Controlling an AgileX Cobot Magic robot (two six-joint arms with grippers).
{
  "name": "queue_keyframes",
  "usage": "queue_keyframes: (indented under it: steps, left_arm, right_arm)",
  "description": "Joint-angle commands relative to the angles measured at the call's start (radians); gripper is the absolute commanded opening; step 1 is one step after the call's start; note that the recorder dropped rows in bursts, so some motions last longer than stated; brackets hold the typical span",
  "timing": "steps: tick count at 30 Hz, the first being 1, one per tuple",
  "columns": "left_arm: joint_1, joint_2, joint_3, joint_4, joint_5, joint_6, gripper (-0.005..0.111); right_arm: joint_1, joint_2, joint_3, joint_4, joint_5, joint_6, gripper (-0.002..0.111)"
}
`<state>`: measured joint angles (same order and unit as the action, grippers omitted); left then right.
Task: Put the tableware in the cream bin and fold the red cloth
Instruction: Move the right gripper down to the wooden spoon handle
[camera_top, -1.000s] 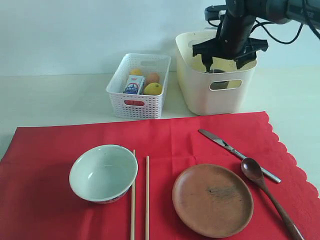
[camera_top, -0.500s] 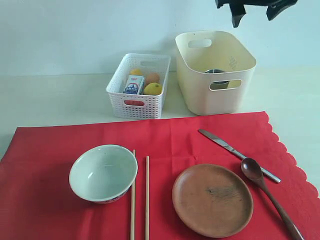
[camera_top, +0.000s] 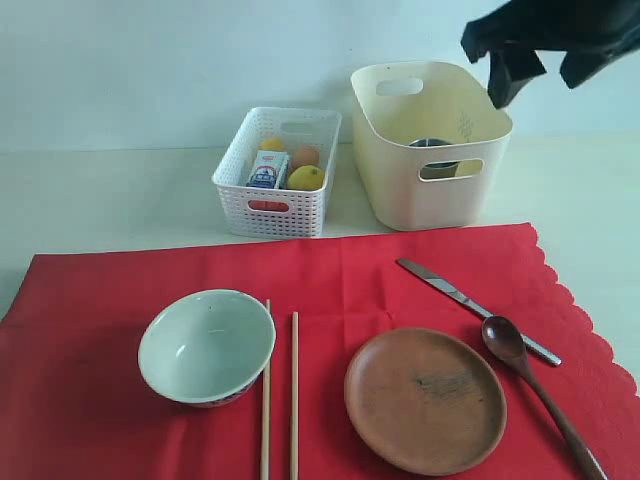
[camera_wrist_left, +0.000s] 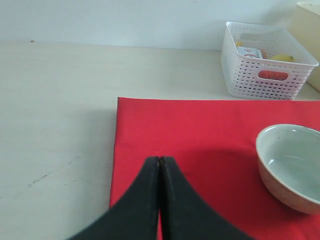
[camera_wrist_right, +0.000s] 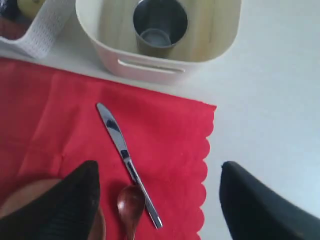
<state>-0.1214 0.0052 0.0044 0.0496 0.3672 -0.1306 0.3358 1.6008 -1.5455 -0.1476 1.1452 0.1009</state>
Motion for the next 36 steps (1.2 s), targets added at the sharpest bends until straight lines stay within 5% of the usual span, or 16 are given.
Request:
queue_keyframes:
  steps: [1, 14, 30, 36]
  left_arm:
    - [-0.008, -0.005, -0.004, -0.007, -0.011, -0.004, 0.0]
    - [-0.008, -0.005, -0.004, -0.007, -0.011, -0.004, 0.0]
    - [-0.008, -0.005, -0.004, -0.007, -0.011, -0.004, 0.0]
    - [-0.008, -0.005, -0.004, -0.007, -0.011, -0.004, 0.0]
  right_arm:
    - [0.001, -0.149, 0.212, 0.02, -0.095, -0.023, 0.065]
    - [0.001, -0.297, 0.691, 0.091, -0.299, -0.055, 0.065]
    - [0.001, -0.074, 0.772, 0.199, -0.374, -0.354, 0.064]
    - [0.001, -0.017, 0.772, 0.165, -0.362, -0.36, 0.051]
